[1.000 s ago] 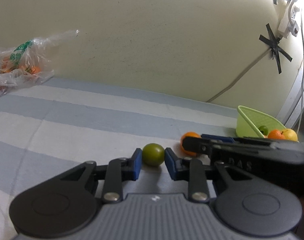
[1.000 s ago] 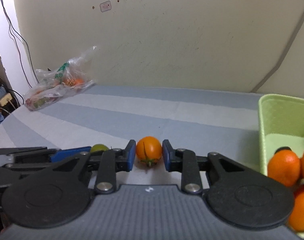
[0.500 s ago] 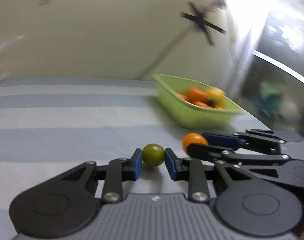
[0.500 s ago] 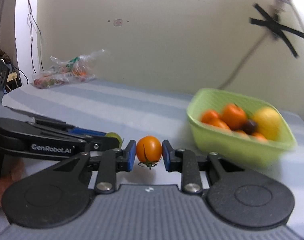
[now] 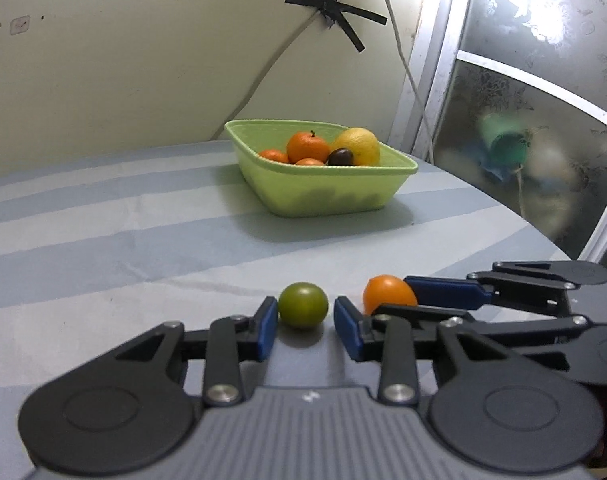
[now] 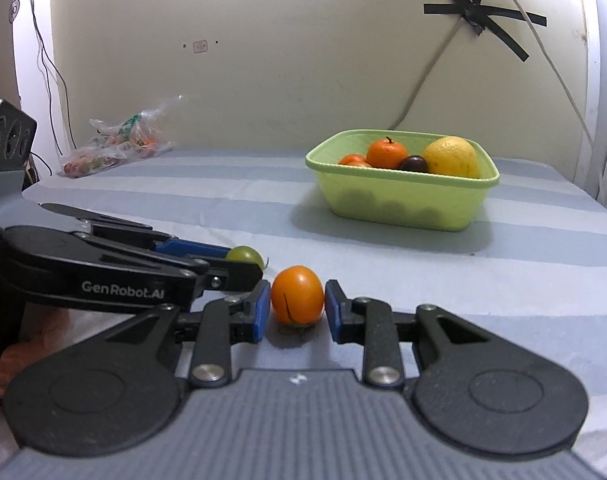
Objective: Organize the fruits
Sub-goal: 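Carry both tomatoes into the green basket and open both grippers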
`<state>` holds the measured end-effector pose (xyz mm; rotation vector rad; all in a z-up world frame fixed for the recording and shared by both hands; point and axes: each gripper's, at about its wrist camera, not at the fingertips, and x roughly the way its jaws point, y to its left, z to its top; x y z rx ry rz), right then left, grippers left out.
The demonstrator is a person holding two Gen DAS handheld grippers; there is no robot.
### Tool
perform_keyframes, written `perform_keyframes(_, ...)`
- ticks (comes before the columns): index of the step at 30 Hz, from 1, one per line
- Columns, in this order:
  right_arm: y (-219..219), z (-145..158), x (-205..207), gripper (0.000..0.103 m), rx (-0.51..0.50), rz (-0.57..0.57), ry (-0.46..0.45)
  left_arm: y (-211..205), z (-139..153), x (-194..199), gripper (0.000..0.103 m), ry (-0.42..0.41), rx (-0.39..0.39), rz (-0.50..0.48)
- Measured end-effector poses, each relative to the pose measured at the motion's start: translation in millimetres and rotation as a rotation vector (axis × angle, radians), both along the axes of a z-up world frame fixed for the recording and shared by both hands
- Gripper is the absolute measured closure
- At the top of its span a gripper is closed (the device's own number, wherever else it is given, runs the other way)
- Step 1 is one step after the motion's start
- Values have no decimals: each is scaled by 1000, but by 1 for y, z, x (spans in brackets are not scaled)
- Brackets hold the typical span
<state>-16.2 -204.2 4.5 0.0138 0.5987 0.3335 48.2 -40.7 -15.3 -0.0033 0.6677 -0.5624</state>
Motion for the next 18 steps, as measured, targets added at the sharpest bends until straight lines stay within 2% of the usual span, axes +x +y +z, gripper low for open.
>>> perform_keyframes(8,-4,-7,-4,72,22,12,25,-8,0,1,75,-21,31,0)
perform_keyframes(11,-6,-6,-5,73,40,14,18,-11,4,7,76,-18,11,-17)
perform_keyframes(18,-21,18,12,73,36,-56,-140,-37,35,41,76,-96,-13,-35)
